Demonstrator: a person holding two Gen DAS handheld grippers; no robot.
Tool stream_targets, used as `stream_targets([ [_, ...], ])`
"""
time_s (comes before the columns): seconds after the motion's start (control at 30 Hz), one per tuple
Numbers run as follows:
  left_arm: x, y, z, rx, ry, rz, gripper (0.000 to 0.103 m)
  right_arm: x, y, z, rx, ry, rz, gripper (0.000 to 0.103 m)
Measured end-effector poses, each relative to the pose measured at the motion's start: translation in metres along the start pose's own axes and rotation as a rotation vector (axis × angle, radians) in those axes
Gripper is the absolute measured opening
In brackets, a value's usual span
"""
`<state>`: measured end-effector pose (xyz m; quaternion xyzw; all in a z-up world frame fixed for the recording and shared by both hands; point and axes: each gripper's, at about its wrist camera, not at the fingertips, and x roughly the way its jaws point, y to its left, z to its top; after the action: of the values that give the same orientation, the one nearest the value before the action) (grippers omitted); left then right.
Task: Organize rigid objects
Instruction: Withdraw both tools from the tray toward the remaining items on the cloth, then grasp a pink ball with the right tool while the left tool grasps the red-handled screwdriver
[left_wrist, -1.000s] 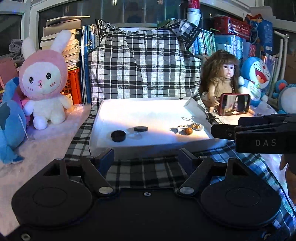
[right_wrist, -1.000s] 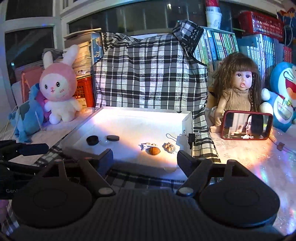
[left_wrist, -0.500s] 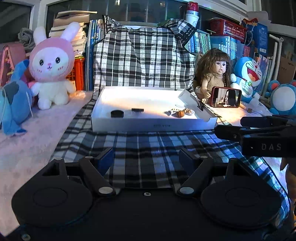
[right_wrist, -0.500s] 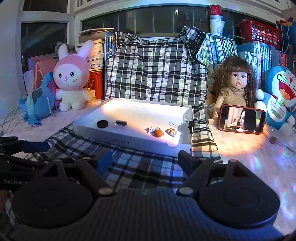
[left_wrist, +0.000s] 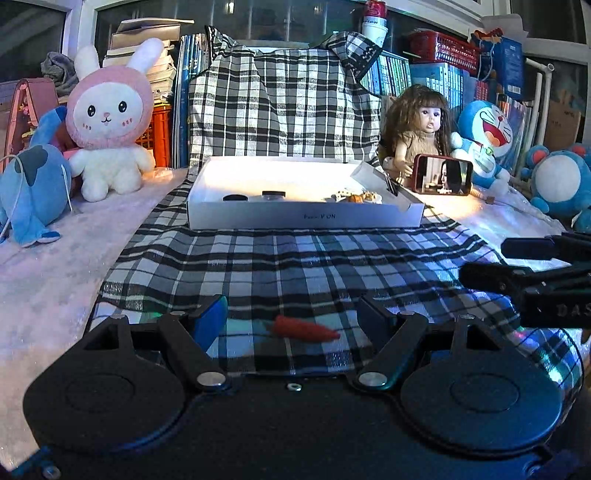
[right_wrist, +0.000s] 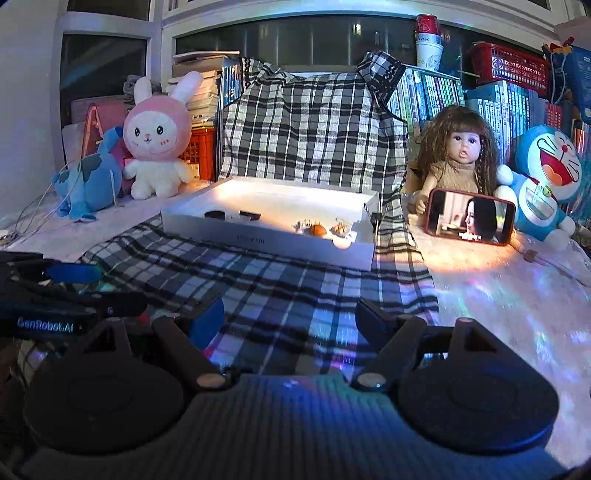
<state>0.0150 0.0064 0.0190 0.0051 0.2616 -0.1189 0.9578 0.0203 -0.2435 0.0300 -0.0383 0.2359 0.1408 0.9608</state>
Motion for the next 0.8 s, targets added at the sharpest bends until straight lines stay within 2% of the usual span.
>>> stream_targets([
  [0.4, 0.006, 0.002, -0.012, 0.021, 0.027, -0.005, 0.069, -0.024, 0.002, -0.030, -0.015, 0.025, 0.047, 0.087],
  [0.6, 0.012, 0.002, -0.013, 0.021, 0.039, -0.006, 0.065, -0.026, 0.010, -0.043, -0.049, 0.047, 0.034, 0.086],
  [0.67, 0.014, 0.002, -0.013, 0.023, 0.042, -0.004, 0.063, -0.024, 0.012, -0.046, -0.053, 0.059, 0.032, 0.083],
  [0.8, 0.018, 0.001, -0.014, 0.023, 0.046, 0.003, 0.061, -0.022, 0.015, -0.050, -0.050, 0.070, 0.027, 0.070],
])
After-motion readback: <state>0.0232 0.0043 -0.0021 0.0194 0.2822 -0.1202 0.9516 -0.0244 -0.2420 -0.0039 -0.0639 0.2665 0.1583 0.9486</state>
